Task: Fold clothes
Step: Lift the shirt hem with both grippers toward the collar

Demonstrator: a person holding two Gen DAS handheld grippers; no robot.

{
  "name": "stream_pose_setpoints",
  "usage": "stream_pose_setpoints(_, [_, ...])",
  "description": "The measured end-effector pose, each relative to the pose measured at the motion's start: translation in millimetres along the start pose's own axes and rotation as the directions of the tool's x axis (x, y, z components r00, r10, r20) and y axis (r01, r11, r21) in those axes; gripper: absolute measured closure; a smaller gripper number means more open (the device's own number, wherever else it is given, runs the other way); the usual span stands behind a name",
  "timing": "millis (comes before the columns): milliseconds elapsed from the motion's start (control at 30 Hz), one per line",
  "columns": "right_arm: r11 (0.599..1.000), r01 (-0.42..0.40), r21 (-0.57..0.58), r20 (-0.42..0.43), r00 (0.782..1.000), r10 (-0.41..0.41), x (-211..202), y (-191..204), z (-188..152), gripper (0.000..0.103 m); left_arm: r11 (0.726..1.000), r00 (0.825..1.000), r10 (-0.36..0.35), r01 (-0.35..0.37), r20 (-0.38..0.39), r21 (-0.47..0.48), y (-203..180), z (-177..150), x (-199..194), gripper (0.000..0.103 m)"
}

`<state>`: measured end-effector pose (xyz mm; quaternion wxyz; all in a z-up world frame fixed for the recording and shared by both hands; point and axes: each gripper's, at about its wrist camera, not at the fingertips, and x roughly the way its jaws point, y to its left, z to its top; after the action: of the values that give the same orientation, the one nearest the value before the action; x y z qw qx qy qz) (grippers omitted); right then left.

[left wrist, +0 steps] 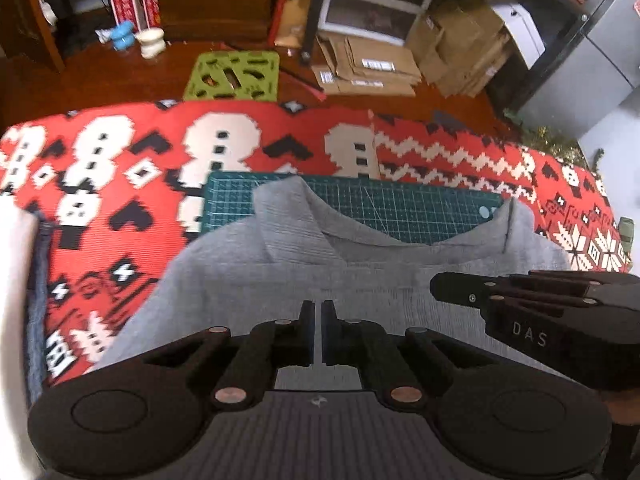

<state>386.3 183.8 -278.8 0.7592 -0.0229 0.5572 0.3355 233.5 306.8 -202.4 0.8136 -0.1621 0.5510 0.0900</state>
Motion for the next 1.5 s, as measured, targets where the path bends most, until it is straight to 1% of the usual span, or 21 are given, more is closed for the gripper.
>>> stream_pose_setpoints(100, [1.0,0.008,0.02,-0.012,1.0,-0.008,10,0,2,0.103,0.999,1.0,-0.012,0.013,-0.024,0.038,-1,5,15,0.1])
stream_pose_setpoints(300, [0.998,0.047,0.037,-0.021,0.999,-0.046,31,4,8,0.103,0.999,0.999,-0.032,0.034,-0.039,0.042,10,15,31,0.1])
stream_pose_setpoints(367, [0.997,0.057,0.045,-0.008,0.998,-0.057,34,6,10,0.103,0.998,0.998,-0.044,0.046,-0.041,0.053,13,17,32,0.1])
stream_pose_setpoints(433, [0.996,0.07,0.059,0.006,0.997,-0.071,30,5,14,0.103,0.997,0.998,-0.048,0.051,-0.041,0.058,16,20,31,0.1])
stream_pose_setpoints(500, [0.993,0.085,0.083,0.029,0.996,-0.088,18,2,15,0.103,0.997,0.999,-0.039,0.04,-0.016,0.063,17,24,23,0.1])
stream_pose_setpoints(533, [0.991,0.094,0.09,0.027,0.995,-0.097,12,-1,14,0.103,0.997,0.999,-0.035,0.035,-0.004,0.065,17,25,19,0.1])
stream_pose_setpoints(633, [0.986,0.128,0.106,-0.001,0.992,-0.129,-1,-11,8,0.103,0.996,0.997,-0.081,0.081,-0.012,0.04,17,29,9,0.1])
stream_pose_setpoints(733, [0.984,0.142,0.111,-0.024,0.99,-0.14,0,-20,3,0.103,0.991,0.992,-0.124,0.126,-0.033,0.052,2,23,11,0.1])
stream_pose_setpoints(867, [0.986,0.133,0.099,-0.02,0.991,-0.131,13,-24,5,0.103,0.982,0.985,-0.16,0.165,-0.064,0.092,-25,16,24,0.1])
stream_pose_setpoints(933, [0.983,0.128,0.131,-0.009,0.992,-0.128,15,-27,7,0.103,0.981,0.984,-0.163,0.17,-0.074,0.095,-35,14,31,0.1])
stream_pose_setpoints(1033, [0.975,0.138,0.173,0.033,0.989,-0.146,0,-33,11,0.102,0.981,0.983,-0.166,0.173,-0.081,0.091,-45,16,37,0.1])
stream_pose_setpoints(1100, [0.967,0.155,0.203,0.042,0.985,-0.167,-14,-44,9,0.102,0.976,0.979,-0.188,0.195,-0.077,0.093,-53,19,36,0.1])
stream_pose_setpoints(1233, [0.949,0.217,0.228,0.02,0.974,-0.228,-35,-71,-1,0.102,0.963,0.97,-0.227,0.237,-0.084,0.128,-76,21,38,0.1])
stream_pose_setpoints(1300, [0.942,0.238,0.235,0.011,0.969,-0.248,-37,-83,-4,0.102,0.961,0.969,-0.233,0.243,-0.086,0.136,-84,23,41,0.1])
stream_pose_setpoints(1433, [0.938,0.239,0.252,0.016,0.968,-0.25,-32,-98,-5,0.102,0.956,0.966,-0.242,0.253,-0.09,0.15,-98,26,45,0.1])
stream_pose_setpoints(1467, [0.934,0.237,0.267,0.019,0.968,-0.251,-30,-102,-5,0.103,0.954,0.966,-0.244,0.256,-0.09,0.154,-102,26,46,0.103])
stream_pose_setpoints(1500, [0.93,0.234,0.285,0.023,0.968,-0.25,-29,-106,-6,0.101,0.953,0.965,-0.246,0.258,-0.091,0.158,-105,27,47,0.102])
